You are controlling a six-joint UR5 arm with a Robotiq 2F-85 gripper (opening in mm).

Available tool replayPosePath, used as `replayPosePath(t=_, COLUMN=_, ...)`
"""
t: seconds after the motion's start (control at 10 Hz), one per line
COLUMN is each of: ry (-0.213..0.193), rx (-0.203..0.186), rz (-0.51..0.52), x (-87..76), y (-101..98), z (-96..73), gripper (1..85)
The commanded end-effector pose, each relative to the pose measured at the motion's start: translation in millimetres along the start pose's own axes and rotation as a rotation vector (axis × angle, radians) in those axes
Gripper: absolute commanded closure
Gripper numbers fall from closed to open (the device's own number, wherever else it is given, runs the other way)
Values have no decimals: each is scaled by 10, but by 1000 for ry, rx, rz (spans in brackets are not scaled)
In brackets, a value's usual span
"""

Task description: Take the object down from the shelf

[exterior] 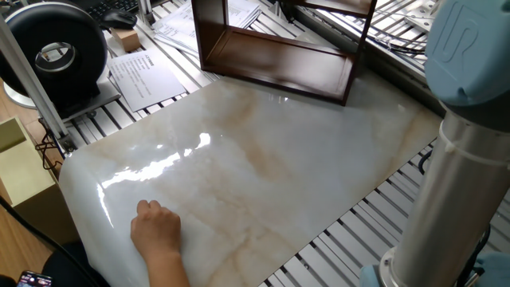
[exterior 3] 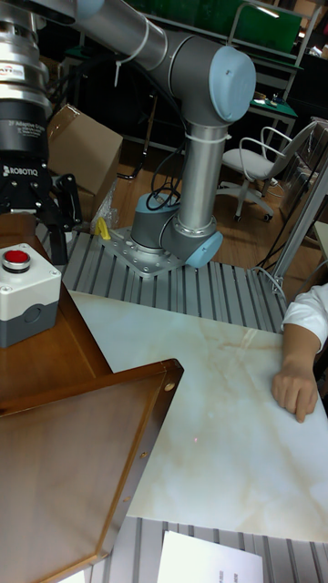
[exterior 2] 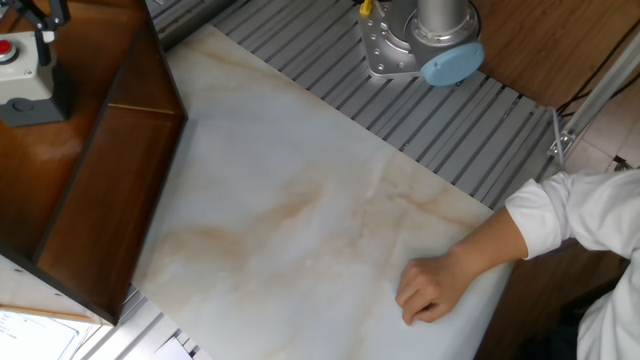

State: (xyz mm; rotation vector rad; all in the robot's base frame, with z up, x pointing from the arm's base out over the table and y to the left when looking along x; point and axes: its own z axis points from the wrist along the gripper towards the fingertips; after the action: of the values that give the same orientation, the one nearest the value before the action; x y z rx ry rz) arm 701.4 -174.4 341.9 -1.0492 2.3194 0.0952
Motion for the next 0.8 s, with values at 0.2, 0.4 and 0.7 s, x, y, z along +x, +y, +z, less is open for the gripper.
replayPosePath(t=0.2, ry=-14, rx=9, rz=2, x=2, y=-37, z=7, gripper=7)
replayPosePath(t=0.4, ry=-20, rx=4, rz=0, x=-7, y=-23, z=37, gripper=7)
replayPosePath(t=0.7, ry=-36, rx=0, rz=-7, x=-13, y=5, z=59, gripper=7)
